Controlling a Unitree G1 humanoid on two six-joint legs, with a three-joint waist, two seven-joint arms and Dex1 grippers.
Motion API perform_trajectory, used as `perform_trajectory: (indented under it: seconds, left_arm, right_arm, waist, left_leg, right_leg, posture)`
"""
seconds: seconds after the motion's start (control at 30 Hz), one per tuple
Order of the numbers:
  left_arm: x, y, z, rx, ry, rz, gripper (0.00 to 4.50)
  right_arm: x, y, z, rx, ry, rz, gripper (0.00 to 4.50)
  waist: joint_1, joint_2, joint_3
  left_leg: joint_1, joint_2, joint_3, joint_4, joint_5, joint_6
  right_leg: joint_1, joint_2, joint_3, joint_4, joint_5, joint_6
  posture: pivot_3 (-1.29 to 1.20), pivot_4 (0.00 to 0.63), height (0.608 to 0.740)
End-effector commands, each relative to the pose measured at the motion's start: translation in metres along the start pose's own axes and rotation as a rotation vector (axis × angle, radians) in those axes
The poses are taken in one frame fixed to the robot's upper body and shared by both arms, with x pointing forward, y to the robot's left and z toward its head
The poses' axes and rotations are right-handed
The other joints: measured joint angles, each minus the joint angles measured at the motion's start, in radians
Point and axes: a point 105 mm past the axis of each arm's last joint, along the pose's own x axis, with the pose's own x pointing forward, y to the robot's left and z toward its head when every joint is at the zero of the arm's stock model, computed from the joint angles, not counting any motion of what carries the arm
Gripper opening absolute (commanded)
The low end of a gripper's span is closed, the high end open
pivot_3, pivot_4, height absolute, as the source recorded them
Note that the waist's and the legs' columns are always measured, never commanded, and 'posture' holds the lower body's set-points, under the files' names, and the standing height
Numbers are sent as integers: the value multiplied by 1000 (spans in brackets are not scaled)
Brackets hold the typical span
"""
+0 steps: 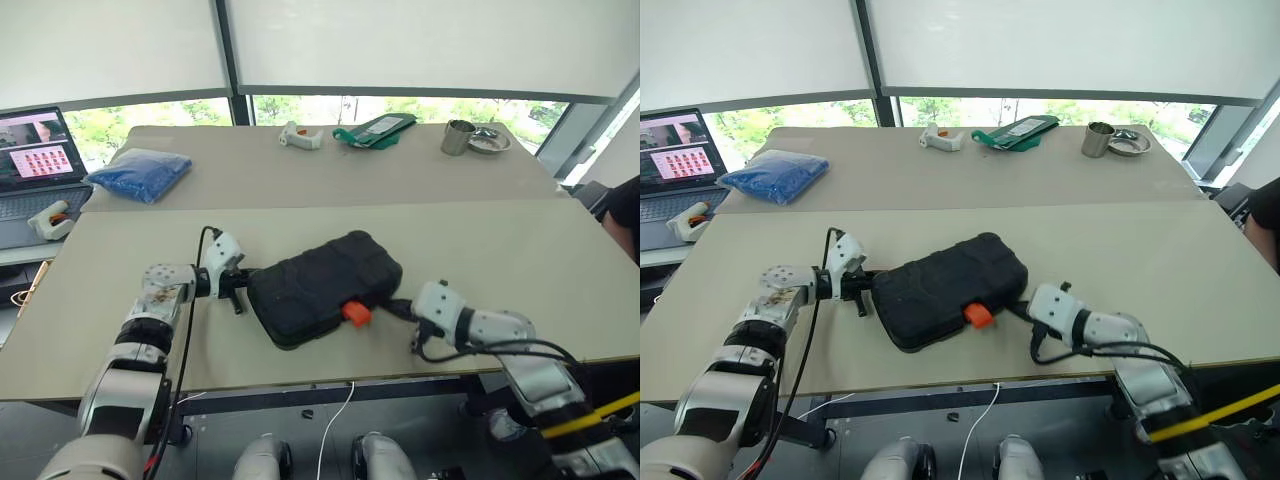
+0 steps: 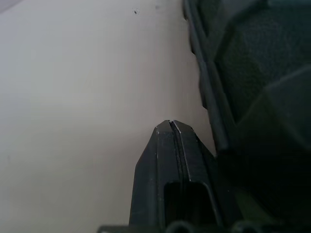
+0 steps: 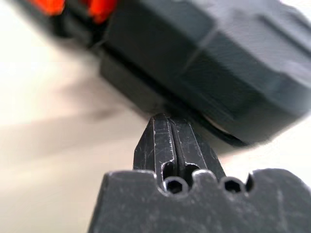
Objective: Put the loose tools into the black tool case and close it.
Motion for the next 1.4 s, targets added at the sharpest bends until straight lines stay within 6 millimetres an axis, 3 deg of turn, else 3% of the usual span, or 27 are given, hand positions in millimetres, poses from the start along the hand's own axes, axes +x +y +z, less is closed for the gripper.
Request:
perform_trajectory:
  seconds: [0.03,0.23,0.3,0.37,0.43,0.53,0.67,0.8,0.93,1.07,1.23,1.4]
  left_arm:
    - [-6,-5,18,-26,-114,6,43]
    - [-15,-11,20,-67,-159,74,43]
    - [-24,1,24,-66,-166,159,43]
    - [-35,20,36,-61,-196,253,43]
    - [-36,25,63,-62,-265,228,43]
    - [-17,8,101,35,-292,75,43]
    - [22,-30,121,118,-271,-142,43]
    - [60,-59,111,156,-206,-269,43]
    - [91,-79,73,200,-6,-326,43]
    - [91,-73,23,252,257,-278,43]
    - [88,-84,17,125,229,-290,43]
    - [83,-82,15,115,239,-275,43]
  right_arm:
    - [7,-24,9,-31,-37,-78,0]
    - [18,-36,2,-3,-33,-112,0]
    - [16,-39,0,11,-27,-124,0]
    - [10,-41,-2,22,-22,-131,0]
    - [0,-41,-5,36,-18,-143,0]
    - [-16,-37,-6,46,-24,-169,0]
    - [-31,-23,-4,109,-43,-177,0]
    - [-39,-8,7,139,-72,-175,0]
    - [-41,4,26,143,-127,-171,0]
    - [-38,9,42,155,-161,-170,0]
    - [-27,10,52,175,-174,-170,0]
    - [-9,20,44,192,-134,-112,0]
  waist:
    - [-2,0,0]
    - [-2,0,0]
    - [1,0,0]
    - [1,0,0]
    - [7,0,0]
    - [16,0,0]
    - [22,0,0]
    - [19,0,0]
    - [10,0,0]
    - [10,3,-2]
    - [9,0,-12]
    - [6,1,-22]
  left_leg:
    - [0,0,0,0,0,0]
    - [0,0,0,0,0,0]
    - [0,0,0,0,0,-1]
    - [0,-1,-1,0,1,-1]
    - [0,-1,-1,0,1,-1]
    - [0,-2,-2,0,1,-1]
    - [1,-4,-1,0,0,-1]
    - [1,-4,0,0,0,-1]
    - [2,-4,-1,0,0,-1]
    - [5,-3,-5,0,1,-1]
    - [12,0,-8,0,0,-1]
    - [15,0,-9,-2,0,-2]
  right_leg:
    - [0,0,0,1,0,0]
    - [0,0,0,2,-1,-1]
    - [0,0,0,2,-1,-1]
    - [0,0,0,2,-1,-1]
    - [1,0,0,2,-1,-1]
    - [2,-1,-1,2,-2,0]
    - [3,-2,0,2,-3,1]
    - [3,-1,0,2,-3,2]
    - [2,0,1,3,-6,6]
    - [5,1,1,3,-6,6]
    - [12,1,0,2,-11,-1]
    - [15,0,-2,2,-14,-4]
  posture:
    - [0,150,740]
    - [0,150,740]
    - [0,150,740]
    - [0,150,740]
    - [0,150,740]
    - [0,150,740]
    - [0,150,740]
    - [0,150,740]
    - [0,150,740]
    - [0,150,740]
    - [0,150,740]
    - [0,150,740]
